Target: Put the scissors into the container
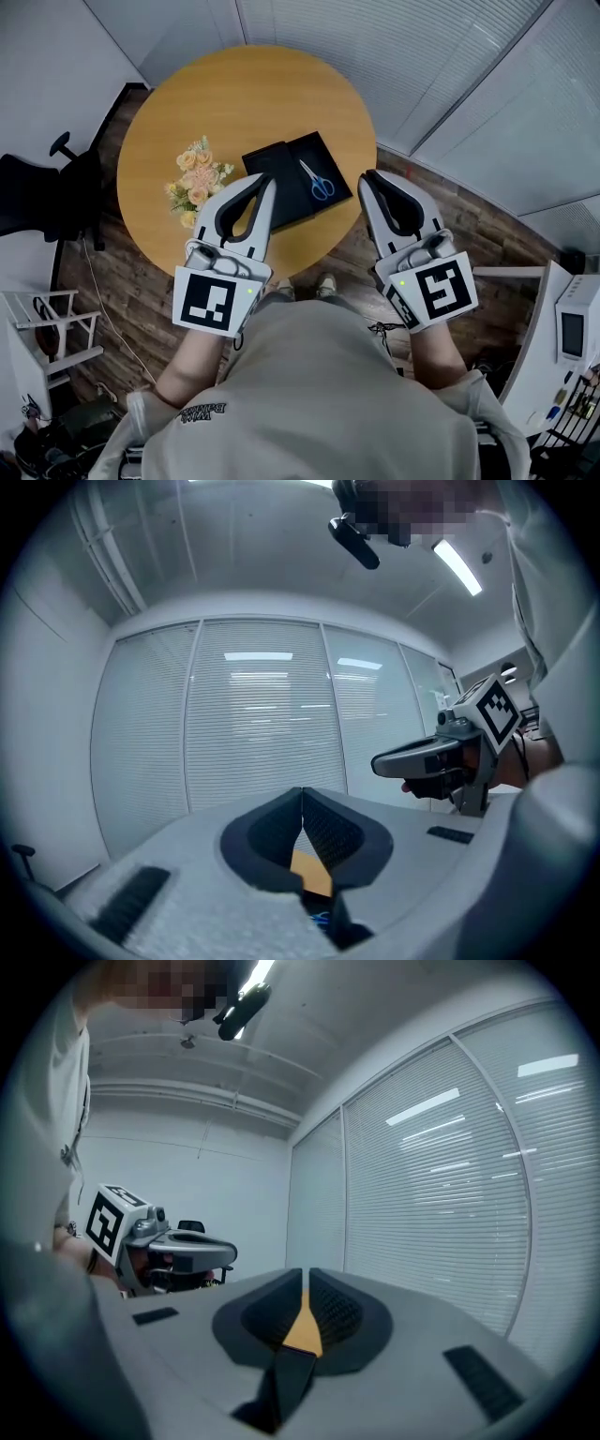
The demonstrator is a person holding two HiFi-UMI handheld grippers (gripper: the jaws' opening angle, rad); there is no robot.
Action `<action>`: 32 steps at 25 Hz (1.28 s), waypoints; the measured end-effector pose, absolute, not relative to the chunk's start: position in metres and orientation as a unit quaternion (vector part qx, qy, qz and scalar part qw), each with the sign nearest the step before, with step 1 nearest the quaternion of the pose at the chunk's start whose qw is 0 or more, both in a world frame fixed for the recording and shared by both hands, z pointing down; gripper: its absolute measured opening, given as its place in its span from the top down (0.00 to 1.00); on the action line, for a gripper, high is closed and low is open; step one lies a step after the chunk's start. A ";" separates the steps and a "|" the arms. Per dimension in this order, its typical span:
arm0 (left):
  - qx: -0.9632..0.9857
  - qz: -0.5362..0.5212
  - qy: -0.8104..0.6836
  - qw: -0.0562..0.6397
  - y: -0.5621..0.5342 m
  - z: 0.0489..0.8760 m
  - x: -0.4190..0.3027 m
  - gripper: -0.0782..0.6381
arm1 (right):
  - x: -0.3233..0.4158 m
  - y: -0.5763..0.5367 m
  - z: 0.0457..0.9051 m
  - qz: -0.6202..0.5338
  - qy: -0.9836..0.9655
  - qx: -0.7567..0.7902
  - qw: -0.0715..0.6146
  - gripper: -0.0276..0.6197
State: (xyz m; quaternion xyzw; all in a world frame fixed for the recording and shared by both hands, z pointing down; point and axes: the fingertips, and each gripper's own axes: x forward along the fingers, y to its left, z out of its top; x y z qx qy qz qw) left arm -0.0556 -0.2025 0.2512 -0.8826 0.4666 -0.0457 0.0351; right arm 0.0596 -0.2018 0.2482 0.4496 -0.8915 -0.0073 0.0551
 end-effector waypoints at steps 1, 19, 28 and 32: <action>-0.883 -0.051 0.466 0.033 -0.201 0.256 -0.056 0.86 | 0.060 -0.200 0.251 -0.005 -0.892 0.449 0.058 0.89; -0.888 -0.067 0.455 0.018 -0.191 0.268 -0.051 0.86 | 0.058 -0.191 0.262 0.011 -0.898 0.434 0.074 0.89; -0.891 -0.060 0.450 0.015 -0.195 0.270 -0.046 0.86 | 0.064 -0.190 0.257 0.011 -0.891 0.448 0.069 0.89; -0.895 -0.055 0.443 0.018 -0.196 0.263 -0.041 0.86 | 0.069 -0.191 0.251 -0.011 -0.882 0.464 0.081 0.89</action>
